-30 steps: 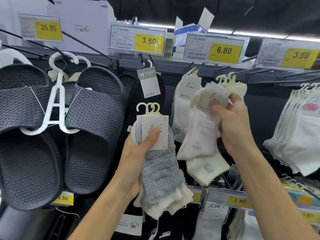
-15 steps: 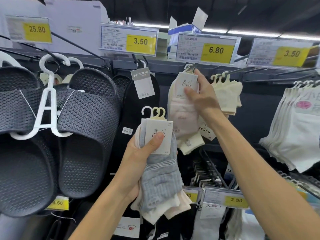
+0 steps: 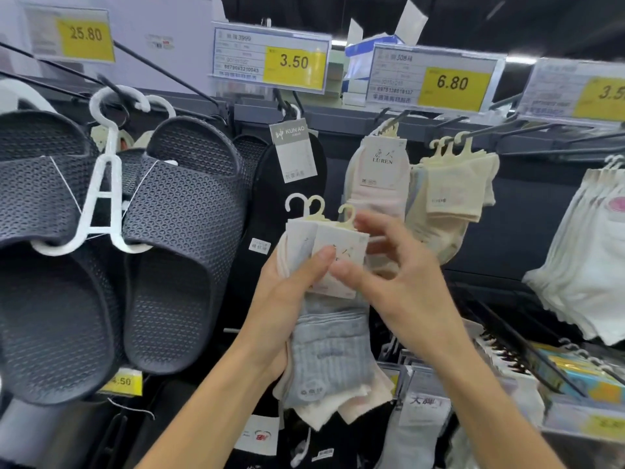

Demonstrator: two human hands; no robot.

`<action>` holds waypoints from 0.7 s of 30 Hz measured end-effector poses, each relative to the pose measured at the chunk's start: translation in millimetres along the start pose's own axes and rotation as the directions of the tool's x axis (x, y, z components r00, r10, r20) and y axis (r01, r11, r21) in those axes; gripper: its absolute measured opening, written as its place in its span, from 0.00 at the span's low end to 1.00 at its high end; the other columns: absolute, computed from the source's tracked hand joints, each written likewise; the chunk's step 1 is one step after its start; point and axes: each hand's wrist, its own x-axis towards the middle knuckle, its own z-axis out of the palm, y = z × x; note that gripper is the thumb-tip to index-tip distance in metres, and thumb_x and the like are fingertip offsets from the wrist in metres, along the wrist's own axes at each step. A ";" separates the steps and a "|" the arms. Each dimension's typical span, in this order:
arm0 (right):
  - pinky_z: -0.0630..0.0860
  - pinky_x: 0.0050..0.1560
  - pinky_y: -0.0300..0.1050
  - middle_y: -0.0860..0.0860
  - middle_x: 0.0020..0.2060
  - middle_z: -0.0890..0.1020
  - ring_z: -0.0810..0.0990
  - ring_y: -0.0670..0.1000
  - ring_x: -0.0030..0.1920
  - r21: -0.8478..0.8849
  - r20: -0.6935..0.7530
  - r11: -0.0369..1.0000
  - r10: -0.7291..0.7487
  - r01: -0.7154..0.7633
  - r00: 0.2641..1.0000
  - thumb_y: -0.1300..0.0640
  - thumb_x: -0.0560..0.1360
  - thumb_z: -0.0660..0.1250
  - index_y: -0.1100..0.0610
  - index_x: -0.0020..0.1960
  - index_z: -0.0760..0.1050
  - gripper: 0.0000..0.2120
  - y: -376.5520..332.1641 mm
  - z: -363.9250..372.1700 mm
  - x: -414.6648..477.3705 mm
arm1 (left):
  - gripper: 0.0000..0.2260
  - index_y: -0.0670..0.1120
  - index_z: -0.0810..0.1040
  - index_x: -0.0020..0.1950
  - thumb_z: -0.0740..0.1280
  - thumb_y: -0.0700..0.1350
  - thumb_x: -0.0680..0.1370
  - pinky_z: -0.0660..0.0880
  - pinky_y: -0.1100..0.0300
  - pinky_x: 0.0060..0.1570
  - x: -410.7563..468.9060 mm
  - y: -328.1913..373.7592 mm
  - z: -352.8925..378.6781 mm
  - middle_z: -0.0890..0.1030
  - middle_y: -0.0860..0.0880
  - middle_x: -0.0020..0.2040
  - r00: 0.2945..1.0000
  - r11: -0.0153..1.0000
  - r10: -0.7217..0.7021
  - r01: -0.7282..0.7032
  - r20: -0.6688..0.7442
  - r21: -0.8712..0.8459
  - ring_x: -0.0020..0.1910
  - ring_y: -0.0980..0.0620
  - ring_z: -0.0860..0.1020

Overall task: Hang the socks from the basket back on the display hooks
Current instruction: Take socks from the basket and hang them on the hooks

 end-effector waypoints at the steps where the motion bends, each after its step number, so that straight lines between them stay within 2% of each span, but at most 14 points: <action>1: 0.80 0.48 0.35 0.39 0.54 0.82 0.81 0.40 0.53 0.004 0.028 1.000 0.015 -0.015 1.000 0.39 0.67 0.75 0.38 0.61 0.75 0.23 2.3 2.2 -3.4 | 0.16 0.48 0.81 0.61 0.72 0.51 0.76 0.82 0.51 0.47 0.1 -0.5 1.6 0.85 0.41 0.55 1.000 1.000 -0.011 0.012 0.019 -0.028 0.53 0.41 0.85; 5: 0.78 0.49 0.35 0.39 0.49 0.85 0.82 0.41 0.50 0.074 -0.050 0.996 0.051 -0.047 0.997 0.53 0.69 0.77 0.39 0.55 0.77 0.18 14.9 -7.2 -2.4 | 0.22 0.43 0.81 0.64 0.61 0.57 0.80 0.80 0.49 0.56 -2.2 -1.1 2.2 0.83 0.38 0.61 0.987 0.976 -0.110 0.130 0.119 -0.177 0.60 0.40 0.82; 7: 0.78 0.50 0.35 0.41 0.51 0.85 0.83 0.42 0.52 0.110 -0.111 0.993 0.053 -0.041 0.992 0.55 0.71 0.77 0.42 0.59 0.77 0.19 17.9 -15.6 -0.8 | 0.23 0.42 0.77 0.68 0.61 0.56 0.80 0.79 0.49 0.59 -1.2 -1.6 0.7 0.81 0.38 0.63 0.994 0.982 -0.069 0.083 0.082 -0.170 0.63 0.39 0.80; 9: 0.78 0.49 0.32 0.40 0.53 0.85 0.83 0.41 0.54 0.165 -0.107 0.986 0.038 -0.020 0.994 0.57 0.72 0.76 0.43 0.61 0.77 0.21 17.4 -21.5 0.4 | 0.22 0.42 0.75 0.70 0.63 0.53 0.80 0.79 0.47 0.61 0.8 -2.3 1.5 0.81 0.38 0.64 0.999 0.992 0.004 0.003 0.051 -0.129 0.63 0.38 0.80; 13: 0.79 0.56 0.38 0.42 0.55 0.84 0.82 0.44 0.56 0.220 -0.040 0.975 0.036 -0.027 0.999 0.51 0.69 0.76 0.41 0.62 0.77 0.23 15.2 -22.0 0.8 | 0.16 0.50 0.78 0.66 0.69 0.49 0.78 0.81 0.50 0.54 3.5 -1.6 5.0 0.83 0.41 0.61 0.994 0.993 0.102 -0.099 0.028 -0.067 0.59 0.42 0.82; 15: 0.80 0.54 0.40 0.44 0.55 0.85 0.83 0.45 0.56 0.244 -0.017 0.969 0.053 -0.047 0.998 0.51 0.70 0.76 0.42 0.63 0.78 0.22 14.2 -17.8 -1.1 | 0.16 0.51 0.78 0.64 0.71 0.48 0.76 0.82 0.53 0.50 4.9 -2.6 7.1 0.84 0.42 0.59 0.992 0.991 0.126 -0.125 0.009 -0.056 0.56 0.44 0.83; 18: 0.79 0.50 0.35 0.44 0.52 0.86 0.84 0.44 0.53 0.275 0.064 0.960 0.038 -0.054 0.997 0.54 0.74 0.72 0.45 0.58 0.79 0.13 11.5 -11.5 -3.8 | 0.16 0.51 0.79 0.62 0.72 0.48 0.75 0.82 0.54 0.49 6.1 -5.9 9.6 0.84 0.43 0.57 0.992 0.990 0.126 -0.126 -0.006 -0.071 0.55 0.45 0.84; 21: 0.79 0.49 0.35 0.43 0.50 0.86 0.84 0.43 0.52 0.281 -0.019 0.959 0.032 -0.026 0.999 0.56 0.78 0.69 0.44 0.55 0.78 0.09 11.7 -13.2 -1.6 | 0.13 0.46 0.80 0.61 0.69 0.48 0.78 0.82 0.56 0.47 5.8 -8.4 5.7 0.85 0.41 0.55 0.996 0.993 0.081 -0.084 -0.041 -0.079 0.54 0.44 0.85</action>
